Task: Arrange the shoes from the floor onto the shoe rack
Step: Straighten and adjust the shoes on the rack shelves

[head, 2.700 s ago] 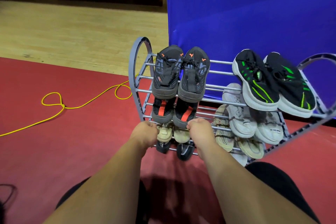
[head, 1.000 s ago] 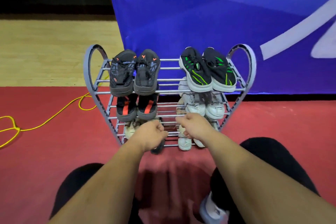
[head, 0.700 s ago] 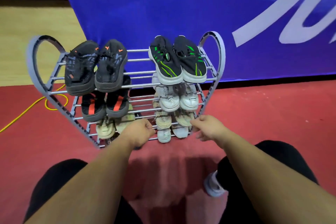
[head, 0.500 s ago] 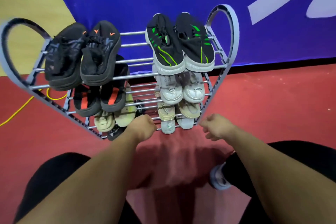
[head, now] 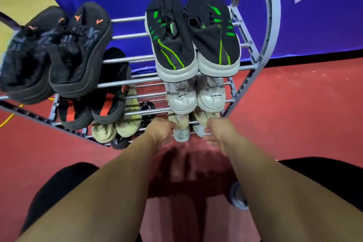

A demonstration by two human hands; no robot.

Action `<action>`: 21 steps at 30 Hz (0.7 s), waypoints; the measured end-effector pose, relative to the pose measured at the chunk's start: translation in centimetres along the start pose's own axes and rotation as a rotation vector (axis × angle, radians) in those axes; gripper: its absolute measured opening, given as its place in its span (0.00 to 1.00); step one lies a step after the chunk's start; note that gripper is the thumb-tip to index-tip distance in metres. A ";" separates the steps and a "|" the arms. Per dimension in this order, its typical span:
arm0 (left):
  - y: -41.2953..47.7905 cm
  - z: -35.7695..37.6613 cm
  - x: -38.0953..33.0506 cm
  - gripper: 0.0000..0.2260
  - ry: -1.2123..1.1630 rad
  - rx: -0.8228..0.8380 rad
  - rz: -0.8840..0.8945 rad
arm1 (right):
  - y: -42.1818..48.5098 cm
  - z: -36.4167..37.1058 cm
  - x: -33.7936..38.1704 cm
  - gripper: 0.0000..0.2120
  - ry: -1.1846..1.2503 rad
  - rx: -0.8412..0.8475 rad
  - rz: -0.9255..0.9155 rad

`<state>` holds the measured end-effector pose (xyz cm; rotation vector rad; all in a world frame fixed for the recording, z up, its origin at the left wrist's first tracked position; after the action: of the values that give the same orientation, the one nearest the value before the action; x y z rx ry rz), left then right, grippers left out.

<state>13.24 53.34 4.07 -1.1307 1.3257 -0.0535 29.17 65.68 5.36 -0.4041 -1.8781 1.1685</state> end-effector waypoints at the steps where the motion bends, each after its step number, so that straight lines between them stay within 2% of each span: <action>1: 0.6 0.1 0.4 0.09 -0.011 -0.033 -0.026 | 0.6 0.0 -0.5 0.14 0.027 -0.031 0.017; 6: 3.0 1.4 1.5 0.11 -0.200 -0.067 -0.105 | 2.2 -0.9 -1.5 0.16 0.139 -0.135 0.064; 9: 4.4 2.3 1.7 0.15 -0.279 -0.069 -0.136 | 3.0 -1.1 -1.9 0.10 0.174 -0.153 0.088; 13: 6.1 2.9 1.6 0.12 -0.293 -0.099 -0.148 | 4.4 -1.1 -2.5 0.11 0.214 -0.125 0.122; 17: 7.0 3.3 2.1 0.20 -0.226 -0.137 -0.141 | 5.3 -0.8 -2.5 0.10 0.279 -0.094 0.154; 21: 7.3 3.5 2.4 0.20 -0.264 -0.164 -0.131 | 5.8 -0.5 -2.5 0.09 0.334 -0.072 0.172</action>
<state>12.75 57.71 -3.17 -1.3145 1.0344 0.1074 30.03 67.31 -0.68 -0.7644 -1.6201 1.0706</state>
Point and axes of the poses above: each hand's wrist, its own y-axis towards the middle knuckle, its own z-axis out of the palm, x = y × z, the point moved 3 cm from there along y, towards the middle knuckle, and after that the axes turned 8 degrees about z, right-handed, at the moved point
